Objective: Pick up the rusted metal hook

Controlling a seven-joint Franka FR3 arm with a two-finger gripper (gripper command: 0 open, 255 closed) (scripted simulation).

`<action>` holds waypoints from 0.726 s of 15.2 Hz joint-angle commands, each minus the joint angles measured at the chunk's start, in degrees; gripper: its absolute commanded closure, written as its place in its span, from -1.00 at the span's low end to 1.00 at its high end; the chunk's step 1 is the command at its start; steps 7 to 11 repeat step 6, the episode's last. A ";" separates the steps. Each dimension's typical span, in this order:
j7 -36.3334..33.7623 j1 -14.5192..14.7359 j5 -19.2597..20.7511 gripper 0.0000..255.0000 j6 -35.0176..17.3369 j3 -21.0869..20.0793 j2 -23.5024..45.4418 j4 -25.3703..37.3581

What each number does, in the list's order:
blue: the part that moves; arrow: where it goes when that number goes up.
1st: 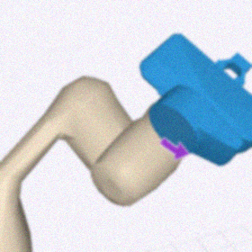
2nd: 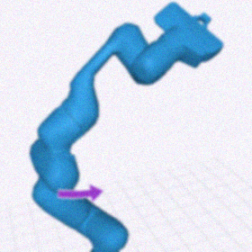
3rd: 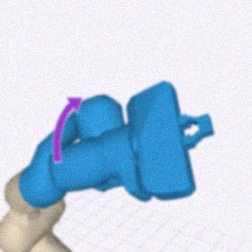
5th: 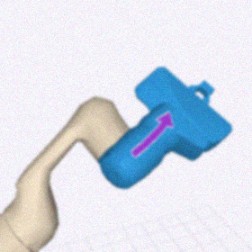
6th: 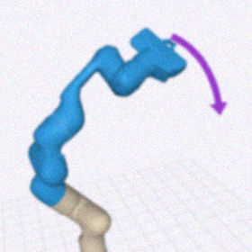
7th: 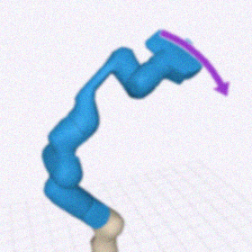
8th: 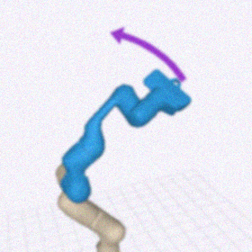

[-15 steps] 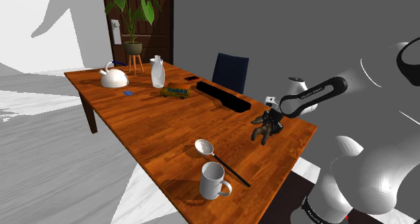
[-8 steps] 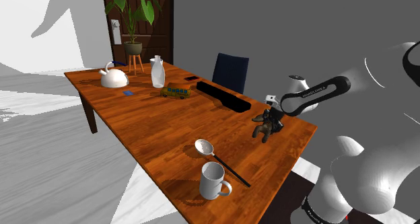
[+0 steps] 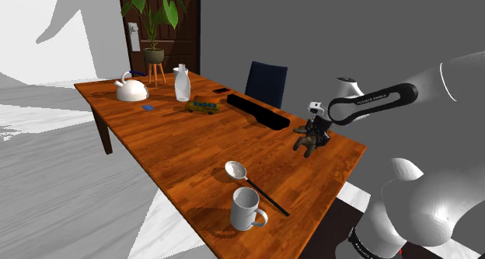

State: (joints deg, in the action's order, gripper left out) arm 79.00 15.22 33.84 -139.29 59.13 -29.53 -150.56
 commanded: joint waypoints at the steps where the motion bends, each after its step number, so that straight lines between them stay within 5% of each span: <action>1: -0.05 -0.76 -0.13 1.00 2.34 -1.49 -1.49 0.87; 11: -0.18 -1.66 -0.46 1.00 5.50 -3.53 -3.42 2.00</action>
